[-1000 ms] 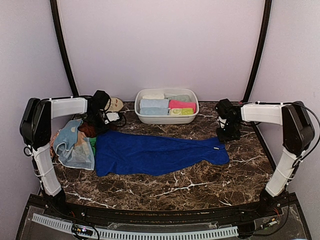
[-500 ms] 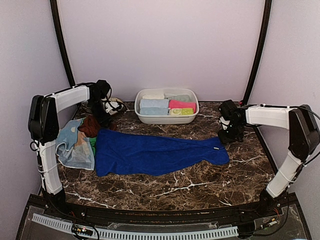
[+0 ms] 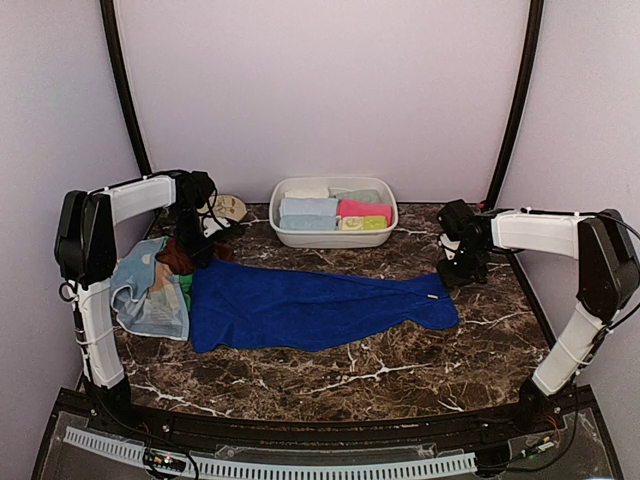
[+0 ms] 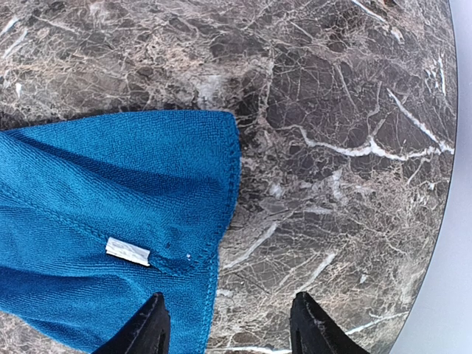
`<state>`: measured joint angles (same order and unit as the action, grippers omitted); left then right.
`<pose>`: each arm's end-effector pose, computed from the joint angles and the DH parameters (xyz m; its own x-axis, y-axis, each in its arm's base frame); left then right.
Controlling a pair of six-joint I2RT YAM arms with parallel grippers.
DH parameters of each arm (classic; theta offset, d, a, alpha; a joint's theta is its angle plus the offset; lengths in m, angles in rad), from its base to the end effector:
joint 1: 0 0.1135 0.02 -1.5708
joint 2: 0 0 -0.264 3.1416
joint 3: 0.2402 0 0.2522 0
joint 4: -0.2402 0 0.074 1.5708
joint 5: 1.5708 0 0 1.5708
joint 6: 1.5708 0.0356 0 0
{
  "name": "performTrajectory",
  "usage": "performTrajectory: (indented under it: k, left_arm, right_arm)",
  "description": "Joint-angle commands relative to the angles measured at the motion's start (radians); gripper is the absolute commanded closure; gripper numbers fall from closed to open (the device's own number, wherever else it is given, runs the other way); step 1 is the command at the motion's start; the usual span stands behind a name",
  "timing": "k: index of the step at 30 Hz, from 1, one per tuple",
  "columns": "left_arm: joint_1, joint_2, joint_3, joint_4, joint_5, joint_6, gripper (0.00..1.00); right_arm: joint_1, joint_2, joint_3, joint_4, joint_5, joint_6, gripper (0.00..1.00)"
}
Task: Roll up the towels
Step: Flatten out the towel at the center of the board.
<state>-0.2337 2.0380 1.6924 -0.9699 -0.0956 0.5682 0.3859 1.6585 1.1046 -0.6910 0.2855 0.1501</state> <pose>0.4068 -0.0933 0.2168 -0.6819 0.7130 -0.1632 0.6811 0.7003 0.2137 0.2981 0.1103 0.1962 -0.9093 -0.2146 -0.3565 -0.1432 0.9658 -0.2159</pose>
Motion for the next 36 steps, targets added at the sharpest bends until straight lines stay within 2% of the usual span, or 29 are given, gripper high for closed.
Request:
performTrajectory:
  k: [1, 4, 5, 7, 8, 17, 27, 32, 36]
  left_arm:
    - [0.002, -0.021, -0.033, -0.013, -0.003, -0.008, 0.66]
    - [0.003, -0.024, -0.038, 0.008, 0.001, -0.010, 0.74]
    - [0.002, -0.026, -0.035, 0.014, 0.005, -0.011, 0.80]
    - [0.002, -0.030, -0.025, 0.026, 0.012, -0.017, 0.98]
    - [0.002, -0.032, -0.020, 0.029, 0.017, -0.022, 1.00]
    - [0.002, -0.062, -0.034, 0.031, 0.026, -0.015, 1.00]
    - [0.001, -0.083, -0.049, 0.037, 0.030, -0.002, 1.00]
    - [-0.003, -0.094, -0.051, 0.002, 0.134, -0.005, 1.00]
    - [-0.003, -0.100, -0.051, -0.017, 0.192, -0.013, 1.00]
  right_arm:
    - [-0.005, -0.026, 0.027, -0.012, 0.010, -0.001, 0.45]
    - [-0.005, -0.027, 0.018, -0.016, 0.022, -0.005, 0.46]
    - [-0.006, -0.024, 0.017, -0.020, 0.023, -0.001, 0.45]
    - [-0.011, -0.006, 0.021, -0.034, 0.020, 0.024, 0.44]
    - [-0.012, 0.003, 0.023, -0.036, 0.017, 0.039, 0.44]
    - [-0.037, 0.067, 0.006, 0.063, -0.155, 0.187, 0.45]
    - [-0.089, 0.094, -0.035, 0.147, -0.264, 0.280, 0.57]
    - [-0.096, 0.091, -0.076, 0.194, -0.297, 0.304, 0.62]
    - [-0.102, 0.089, -0.095, 0.237, -0.344, 0.329, 0.71]
